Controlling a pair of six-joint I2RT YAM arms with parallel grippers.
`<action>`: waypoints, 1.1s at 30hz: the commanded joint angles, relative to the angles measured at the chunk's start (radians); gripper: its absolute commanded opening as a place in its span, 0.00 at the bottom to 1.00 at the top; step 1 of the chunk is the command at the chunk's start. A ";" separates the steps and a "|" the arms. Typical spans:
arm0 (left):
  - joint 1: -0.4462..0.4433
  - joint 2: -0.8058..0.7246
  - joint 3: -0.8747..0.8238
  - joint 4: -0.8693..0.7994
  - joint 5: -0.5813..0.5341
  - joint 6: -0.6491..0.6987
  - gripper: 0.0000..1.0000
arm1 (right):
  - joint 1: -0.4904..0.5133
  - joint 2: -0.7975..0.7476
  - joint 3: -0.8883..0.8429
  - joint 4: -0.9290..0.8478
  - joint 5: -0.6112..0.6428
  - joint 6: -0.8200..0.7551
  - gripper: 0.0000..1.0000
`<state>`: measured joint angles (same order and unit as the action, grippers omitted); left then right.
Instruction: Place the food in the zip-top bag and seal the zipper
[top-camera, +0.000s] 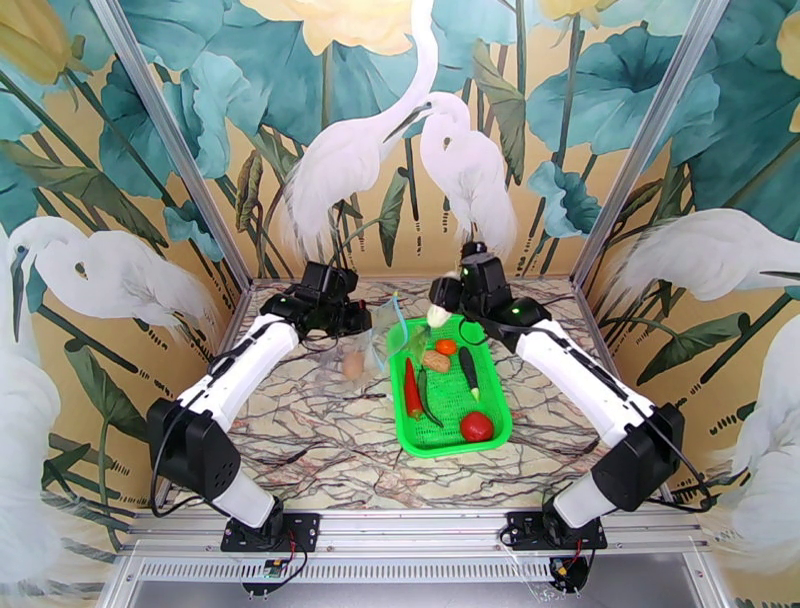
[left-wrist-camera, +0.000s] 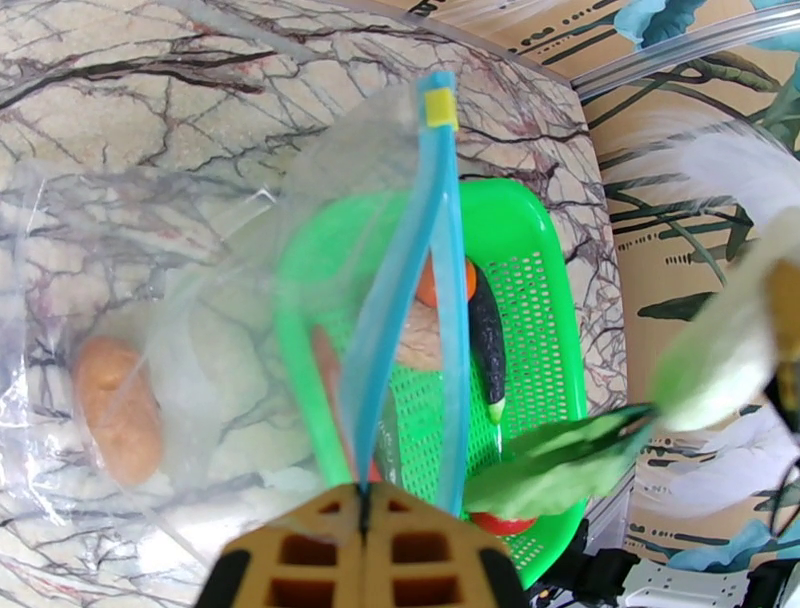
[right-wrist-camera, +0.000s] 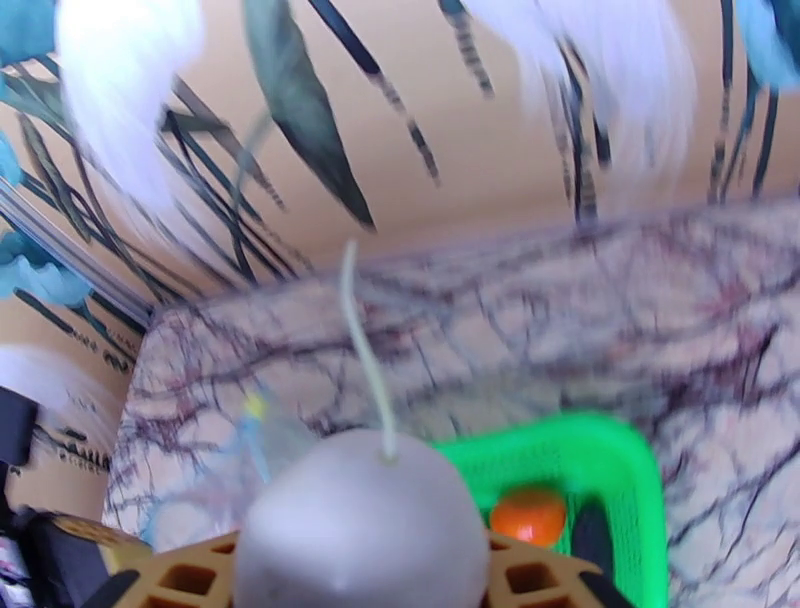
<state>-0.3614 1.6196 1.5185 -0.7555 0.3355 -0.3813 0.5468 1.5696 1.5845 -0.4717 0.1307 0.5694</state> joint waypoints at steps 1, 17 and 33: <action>-0.011 0.021 0.039 0.011 0.027 -0.015 0.00 | 0.013 0.015 0.094 0.031 0.074 -0.088 0.31; -0.025 0.059 0.152 0.069 0.084 -0.065 0.00 | 0.088 0.195 0.191 0.051 0.079 -0.129 0.31; -0.027 0.049 0.144 0.138 0.067 -0.100 0.00 | 0.139 0.260 0.196 -0.078 -0.129 -0.009 0.32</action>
<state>-0.3817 1.6691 1.6485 -0.6670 0.3992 -0.4648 0.6796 1.8164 1.7607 -0.4938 0.0601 0.5247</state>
